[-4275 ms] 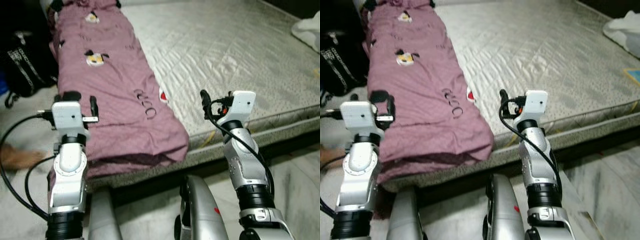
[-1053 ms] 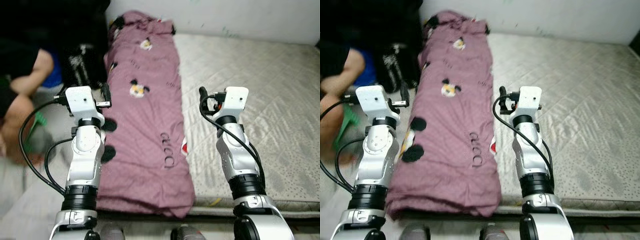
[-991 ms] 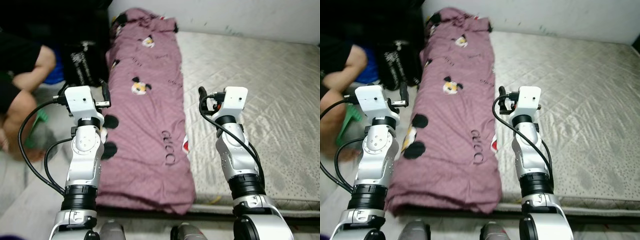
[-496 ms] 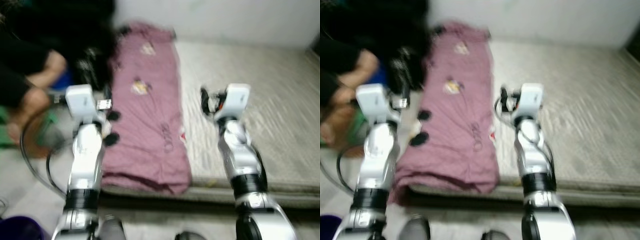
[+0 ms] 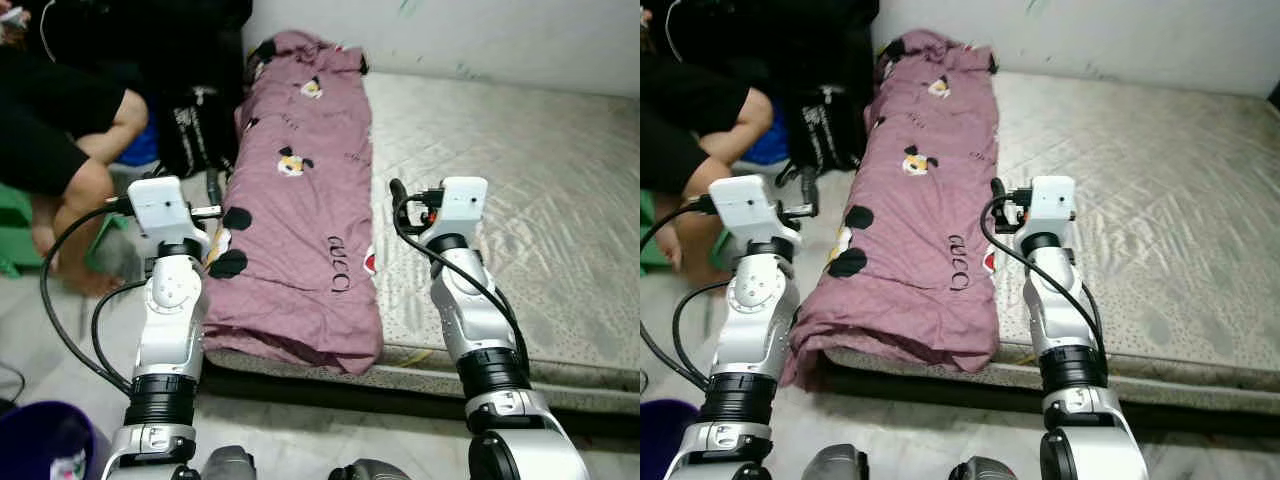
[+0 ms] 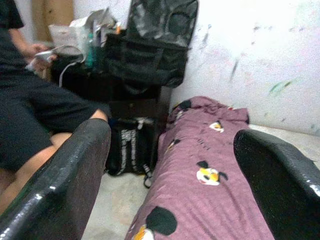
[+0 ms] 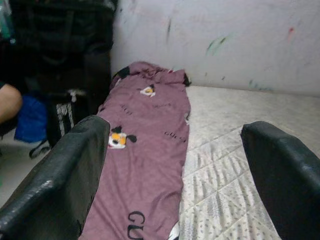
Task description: Clean up the room
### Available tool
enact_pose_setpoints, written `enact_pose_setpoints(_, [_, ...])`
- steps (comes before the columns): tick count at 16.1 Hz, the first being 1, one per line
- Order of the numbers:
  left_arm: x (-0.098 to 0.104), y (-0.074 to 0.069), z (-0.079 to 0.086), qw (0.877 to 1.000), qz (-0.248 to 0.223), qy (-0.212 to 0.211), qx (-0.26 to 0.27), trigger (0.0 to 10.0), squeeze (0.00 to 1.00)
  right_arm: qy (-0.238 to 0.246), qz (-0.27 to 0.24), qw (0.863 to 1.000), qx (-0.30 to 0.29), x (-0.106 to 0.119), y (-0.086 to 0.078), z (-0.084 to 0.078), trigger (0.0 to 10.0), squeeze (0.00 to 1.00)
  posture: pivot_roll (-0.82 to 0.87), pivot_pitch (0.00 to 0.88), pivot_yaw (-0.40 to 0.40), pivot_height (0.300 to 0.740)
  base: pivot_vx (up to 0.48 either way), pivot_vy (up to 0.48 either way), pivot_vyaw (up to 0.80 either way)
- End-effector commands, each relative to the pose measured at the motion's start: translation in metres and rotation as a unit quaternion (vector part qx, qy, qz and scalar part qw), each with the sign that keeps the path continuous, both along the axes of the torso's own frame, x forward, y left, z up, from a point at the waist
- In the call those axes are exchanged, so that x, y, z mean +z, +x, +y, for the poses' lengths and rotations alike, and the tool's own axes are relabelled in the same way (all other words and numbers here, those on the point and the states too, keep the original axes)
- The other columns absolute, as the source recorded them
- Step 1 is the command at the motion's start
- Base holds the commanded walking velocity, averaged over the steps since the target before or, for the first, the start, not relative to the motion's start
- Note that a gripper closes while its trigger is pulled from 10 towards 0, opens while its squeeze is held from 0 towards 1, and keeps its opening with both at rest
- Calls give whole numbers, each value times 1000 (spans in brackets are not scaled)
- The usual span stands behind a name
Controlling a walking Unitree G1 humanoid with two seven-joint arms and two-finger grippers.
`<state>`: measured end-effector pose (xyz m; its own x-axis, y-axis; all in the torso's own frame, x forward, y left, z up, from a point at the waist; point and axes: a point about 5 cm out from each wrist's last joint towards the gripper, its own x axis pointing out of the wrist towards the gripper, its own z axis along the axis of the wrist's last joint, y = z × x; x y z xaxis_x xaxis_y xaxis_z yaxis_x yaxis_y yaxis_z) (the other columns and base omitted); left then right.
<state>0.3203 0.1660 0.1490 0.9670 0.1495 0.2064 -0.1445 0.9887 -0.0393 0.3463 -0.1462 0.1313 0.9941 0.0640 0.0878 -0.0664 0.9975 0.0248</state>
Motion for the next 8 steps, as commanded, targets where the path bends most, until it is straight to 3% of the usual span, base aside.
enact_pose_setpoints(1, [1,-1,1,1000,0,2,2,10000,0,-5,-8,1000,11,4,0,4,10000,0,20,0,-51,740,0,0,800])
enact_pose_setpoints(8, [2,0,-1,1000,-4,7,-9,10000,0,-7,-10,1000,18,6,1,6,10000,0,18,0,-56,740,0,0,800])
